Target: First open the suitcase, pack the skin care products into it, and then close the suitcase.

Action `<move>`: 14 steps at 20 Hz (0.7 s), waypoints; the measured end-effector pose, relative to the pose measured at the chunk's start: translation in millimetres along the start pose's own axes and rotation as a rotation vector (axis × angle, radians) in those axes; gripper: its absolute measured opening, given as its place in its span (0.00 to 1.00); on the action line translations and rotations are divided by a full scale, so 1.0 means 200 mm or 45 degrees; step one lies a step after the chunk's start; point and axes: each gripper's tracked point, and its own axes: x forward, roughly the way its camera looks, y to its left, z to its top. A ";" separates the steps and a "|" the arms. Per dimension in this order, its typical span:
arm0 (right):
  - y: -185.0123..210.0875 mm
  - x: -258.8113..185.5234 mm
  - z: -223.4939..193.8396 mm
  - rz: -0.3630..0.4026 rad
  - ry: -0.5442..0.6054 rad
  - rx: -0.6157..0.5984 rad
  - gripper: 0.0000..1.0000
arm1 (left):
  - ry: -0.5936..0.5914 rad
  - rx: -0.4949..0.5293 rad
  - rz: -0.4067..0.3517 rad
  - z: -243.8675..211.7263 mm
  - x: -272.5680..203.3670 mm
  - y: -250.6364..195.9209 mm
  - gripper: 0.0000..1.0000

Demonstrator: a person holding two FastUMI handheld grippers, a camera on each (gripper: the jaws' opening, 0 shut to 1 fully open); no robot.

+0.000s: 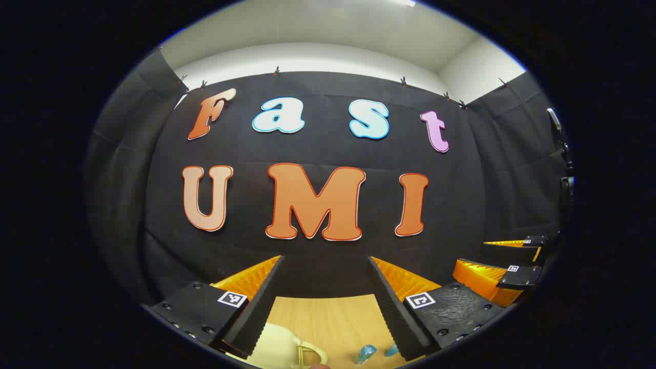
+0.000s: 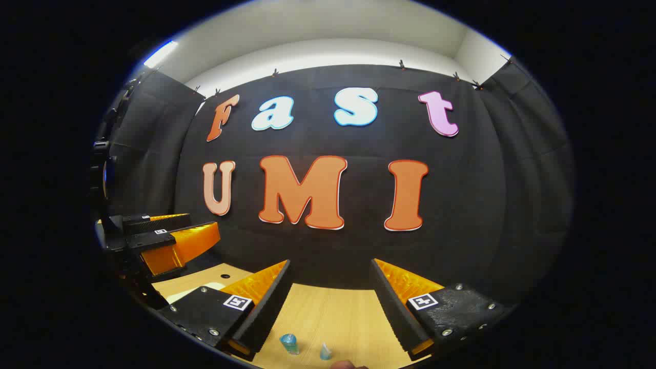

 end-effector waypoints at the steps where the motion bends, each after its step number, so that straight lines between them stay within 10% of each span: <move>1: 0.01 -0.01 -0.02 0.006 0.010 -0.012 0.95 | 0.004 0.018 0.008 -0.02 -0.02 0.00 0.96; 14: 0.06 -0.02 -0.12 0.071 0.034 -0.047 0.95 | 0.131 0.034 0.034 -0.23 -0.06 0.00 0.97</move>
